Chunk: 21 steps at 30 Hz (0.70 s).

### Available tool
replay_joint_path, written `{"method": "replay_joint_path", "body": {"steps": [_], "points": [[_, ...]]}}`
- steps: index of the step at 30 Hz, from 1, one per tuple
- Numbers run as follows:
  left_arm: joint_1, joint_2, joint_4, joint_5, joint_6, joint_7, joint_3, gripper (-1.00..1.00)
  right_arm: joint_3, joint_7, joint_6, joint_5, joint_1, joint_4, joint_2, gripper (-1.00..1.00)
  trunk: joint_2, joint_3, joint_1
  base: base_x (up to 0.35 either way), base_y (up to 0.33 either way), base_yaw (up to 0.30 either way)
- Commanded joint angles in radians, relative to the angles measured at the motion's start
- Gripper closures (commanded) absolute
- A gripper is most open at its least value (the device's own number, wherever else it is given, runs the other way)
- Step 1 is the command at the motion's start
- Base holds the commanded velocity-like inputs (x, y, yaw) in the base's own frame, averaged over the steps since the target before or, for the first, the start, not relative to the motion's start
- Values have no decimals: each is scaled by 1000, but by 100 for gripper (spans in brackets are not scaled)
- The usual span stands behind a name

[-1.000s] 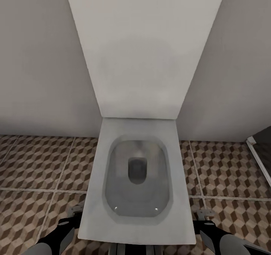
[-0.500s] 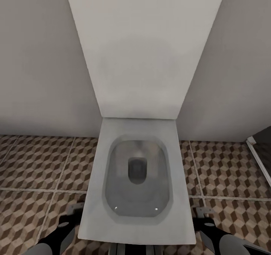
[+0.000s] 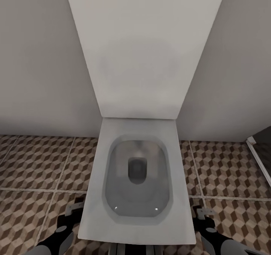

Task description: Take the four mousetraps from the cabinet in the bathroom and place them on the bathroom floor. Make sure all four end up on the same floor surface, and ensure that at least two of them are either under or directly next to the same bathroom sink.

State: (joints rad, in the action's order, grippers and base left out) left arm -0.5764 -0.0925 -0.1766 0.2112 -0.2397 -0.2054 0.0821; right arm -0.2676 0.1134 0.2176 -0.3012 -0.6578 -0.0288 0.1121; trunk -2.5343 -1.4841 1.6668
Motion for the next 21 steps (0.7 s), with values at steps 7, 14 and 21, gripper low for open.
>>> {"method": "replay_joint_path", "body": {"steps": [7, 14, 21], "points": [[0, -1, 5, 7, -6, -9, 11, 100, -8, 3, 46, 22, 3, -2, 1, 100, 0, -1, 0, 0, 0, 0], [0, -1, 5, 4, -9, -9, 11, 100, -8, 3, 52, 28, 4, -2, 3, 100, 0, -1, 0, 0, 0, 0], [0, 3, 5, 7, -6, -9, 7, 100, -8, 3, 52, 27, 4, -2, 3, 100, 0, -1, 0, 0, 0, 0]]}}
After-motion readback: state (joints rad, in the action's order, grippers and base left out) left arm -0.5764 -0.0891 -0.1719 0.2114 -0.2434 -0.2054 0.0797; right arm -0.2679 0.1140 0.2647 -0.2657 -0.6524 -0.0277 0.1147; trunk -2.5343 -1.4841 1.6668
